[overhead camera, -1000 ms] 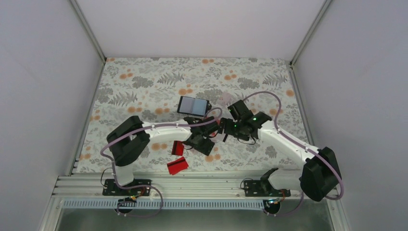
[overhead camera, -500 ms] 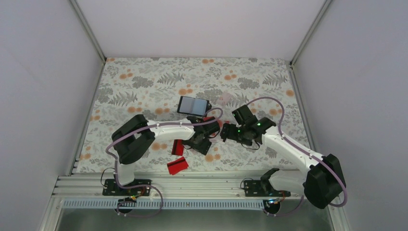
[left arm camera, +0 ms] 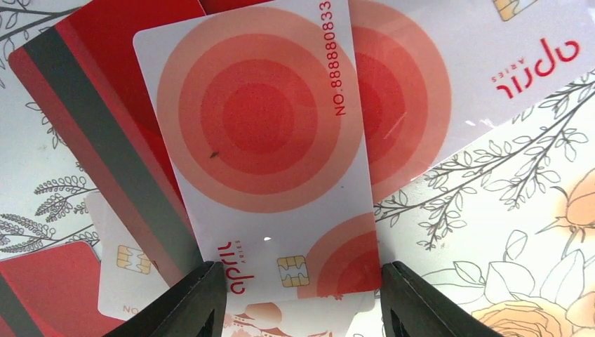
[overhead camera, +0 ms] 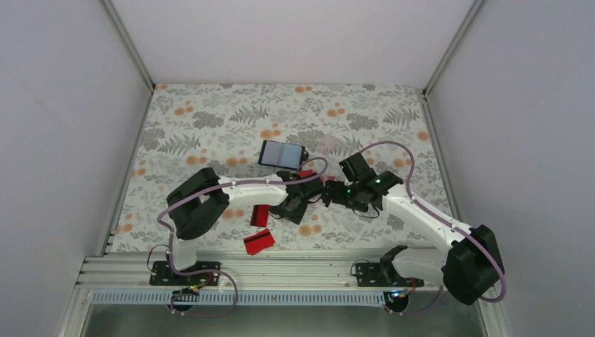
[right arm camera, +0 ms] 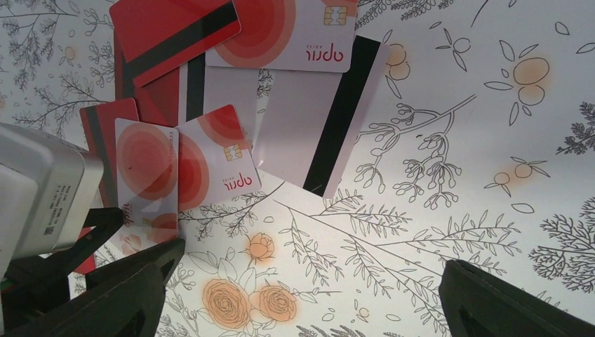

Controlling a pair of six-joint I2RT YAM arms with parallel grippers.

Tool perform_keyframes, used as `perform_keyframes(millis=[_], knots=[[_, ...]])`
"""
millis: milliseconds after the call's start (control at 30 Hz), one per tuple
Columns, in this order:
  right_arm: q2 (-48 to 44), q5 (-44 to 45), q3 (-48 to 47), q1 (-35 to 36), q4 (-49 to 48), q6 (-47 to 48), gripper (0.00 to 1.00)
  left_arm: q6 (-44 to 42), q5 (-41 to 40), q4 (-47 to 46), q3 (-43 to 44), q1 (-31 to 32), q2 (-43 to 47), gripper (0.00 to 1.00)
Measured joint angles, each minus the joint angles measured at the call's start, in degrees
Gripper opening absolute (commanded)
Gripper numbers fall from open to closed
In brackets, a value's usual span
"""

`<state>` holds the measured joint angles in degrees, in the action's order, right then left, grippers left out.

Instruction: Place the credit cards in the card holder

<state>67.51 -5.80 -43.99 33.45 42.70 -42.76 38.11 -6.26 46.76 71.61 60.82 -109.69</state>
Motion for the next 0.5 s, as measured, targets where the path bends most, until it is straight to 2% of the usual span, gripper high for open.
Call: perform_keyframes(millis=[233,367,500], knots=[[0.0,-0.26,0.02,-0.2,0.0,0.7,0.99,0.31,-0.83,0.68,1.31,0.85,-0.98,0.5],[-0.09,-1.86,0.42,-0.59,-0.81,0.79,0.99,0.48,-0.68,0.15,0.92,0.85,-0.57,0.39],[-1.97,-6.51,2.71,-1.09,-4.48,0.11,0.99,0.22,0.48,-2.95,-1.75,0.98,1.79,0.32]])
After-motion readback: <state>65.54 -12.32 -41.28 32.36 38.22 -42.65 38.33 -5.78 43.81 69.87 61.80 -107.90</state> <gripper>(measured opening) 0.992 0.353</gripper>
